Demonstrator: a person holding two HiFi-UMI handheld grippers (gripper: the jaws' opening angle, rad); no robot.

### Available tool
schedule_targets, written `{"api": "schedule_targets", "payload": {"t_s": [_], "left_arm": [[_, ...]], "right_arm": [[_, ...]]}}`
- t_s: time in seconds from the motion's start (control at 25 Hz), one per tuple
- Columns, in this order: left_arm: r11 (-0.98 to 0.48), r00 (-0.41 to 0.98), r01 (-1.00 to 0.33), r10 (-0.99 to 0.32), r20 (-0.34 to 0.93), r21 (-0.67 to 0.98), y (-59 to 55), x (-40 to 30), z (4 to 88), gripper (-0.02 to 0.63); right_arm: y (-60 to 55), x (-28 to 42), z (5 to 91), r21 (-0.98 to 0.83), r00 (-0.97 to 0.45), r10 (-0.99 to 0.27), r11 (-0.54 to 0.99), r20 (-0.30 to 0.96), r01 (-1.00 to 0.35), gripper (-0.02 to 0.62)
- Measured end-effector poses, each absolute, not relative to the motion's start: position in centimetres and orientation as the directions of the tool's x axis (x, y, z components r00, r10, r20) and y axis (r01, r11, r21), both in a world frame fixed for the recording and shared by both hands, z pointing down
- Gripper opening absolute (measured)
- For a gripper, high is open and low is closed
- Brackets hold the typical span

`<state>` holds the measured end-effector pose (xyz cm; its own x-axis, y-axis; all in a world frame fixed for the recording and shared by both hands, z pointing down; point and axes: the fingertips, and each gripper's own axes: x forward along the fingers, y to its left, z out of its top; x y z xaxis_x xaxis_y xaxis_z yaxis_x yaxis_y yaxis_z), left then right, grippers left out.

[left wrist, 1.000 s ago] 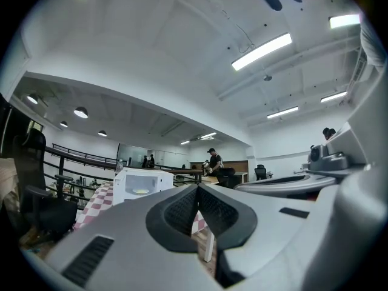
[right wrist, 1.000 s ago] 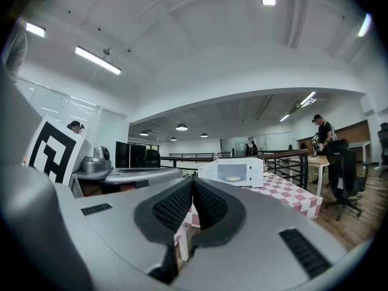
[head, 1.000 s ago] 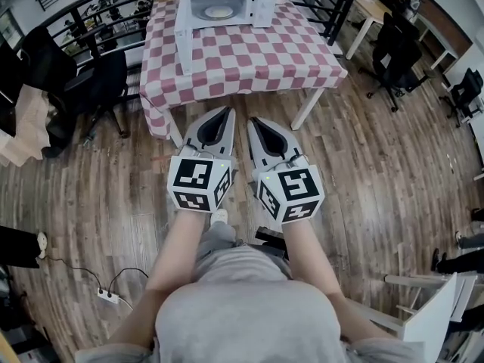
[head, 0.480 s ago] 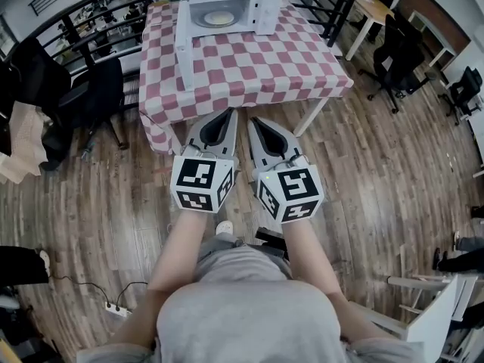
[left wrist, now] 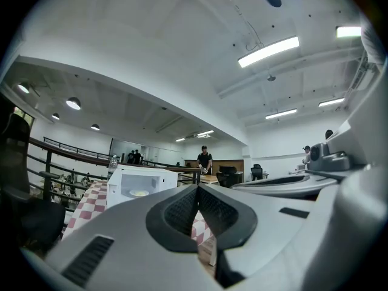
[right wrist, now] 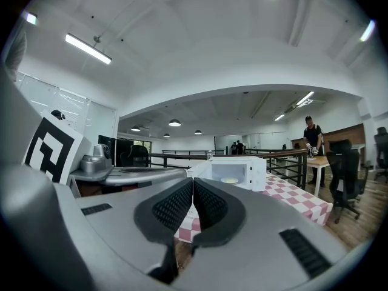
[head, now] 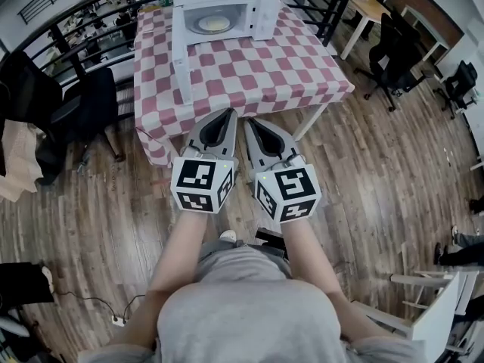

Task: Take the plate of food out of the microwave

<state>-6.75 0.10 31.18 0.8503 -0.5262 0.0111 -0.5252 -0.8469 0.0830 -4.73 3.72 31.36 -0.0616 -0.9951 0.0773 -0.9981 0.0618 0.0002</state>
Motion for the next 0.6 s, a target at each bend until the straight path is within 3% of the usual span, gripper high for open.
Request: {"api": "schedule_targets", "payload": {"t_s": [0.6], "left_arm": [[-0.846, 0.852, -0.521, -0.523, 0.017, 0.11, -3.4, -5.1, 32.0, 0.002]], "right_arm": [[0.2, -2.8, 32.2, -0.01, -0.05, -0.995, 0.049, 0.09, -0.999, 0.026]]}}
